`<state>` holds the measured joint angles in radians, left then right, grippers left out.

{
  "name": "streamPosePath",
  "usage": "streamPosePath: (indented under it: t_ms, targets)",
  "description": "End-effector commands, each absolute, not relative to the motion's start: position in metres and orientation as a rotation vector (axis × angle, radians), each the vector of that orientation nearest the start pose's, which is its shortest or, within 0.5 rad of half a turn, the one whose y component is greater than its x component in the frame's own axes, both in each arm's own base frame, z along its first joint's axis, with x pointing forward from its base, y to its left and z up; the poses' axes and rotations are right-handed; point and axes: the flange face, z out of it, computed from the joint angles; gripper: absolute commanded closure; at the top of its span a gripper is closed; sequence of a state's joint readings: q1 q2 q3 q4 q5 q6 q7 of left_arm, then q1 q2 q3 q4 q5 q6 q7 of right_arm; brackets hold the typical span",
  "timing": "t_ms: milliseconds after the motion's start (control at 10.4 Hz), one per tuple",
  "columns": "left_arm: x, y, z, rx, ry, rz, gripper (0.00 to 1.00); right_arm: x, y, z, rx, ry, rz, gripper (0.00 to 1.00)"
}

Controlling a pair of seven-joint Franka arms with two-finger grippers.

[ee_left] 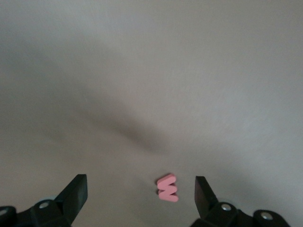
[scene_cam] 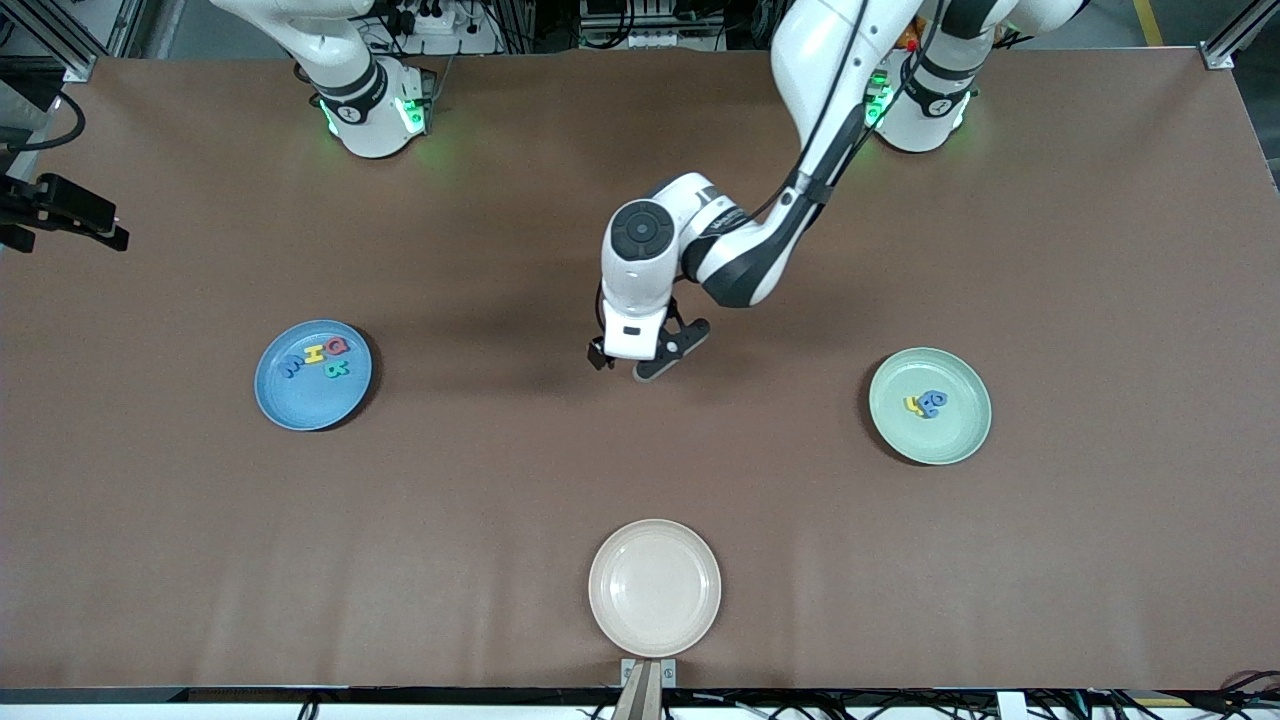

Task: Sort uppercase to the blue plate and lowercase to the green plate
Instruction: 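Move the left gripper back over the pink W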

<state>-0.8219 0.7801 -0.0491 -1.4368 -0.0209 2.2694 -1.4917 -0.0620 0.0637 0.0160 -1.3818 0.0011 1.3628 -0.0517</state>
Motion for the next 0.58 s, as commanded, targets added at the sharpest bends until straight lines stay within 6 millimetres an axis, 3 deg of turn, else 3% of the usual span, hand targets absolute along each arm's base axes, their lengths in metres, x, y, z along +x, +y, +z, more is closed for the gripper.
streamPosePath:
  t_ms: [0, 483]
  targets:
    - [0.467, -0.580, 0.203, -3.051, -1.015, 0.067, 0.00, 0.548, -0.026, 0.664, -3.119, -0.004, 0.125, 0.00]
    - [0.471, -0.589, 0.191, -3.048, -1.068, 0.122, 0.00, 0.548, -0.026, 0.664, -3.119, -0.009, 0.125, 0.00]
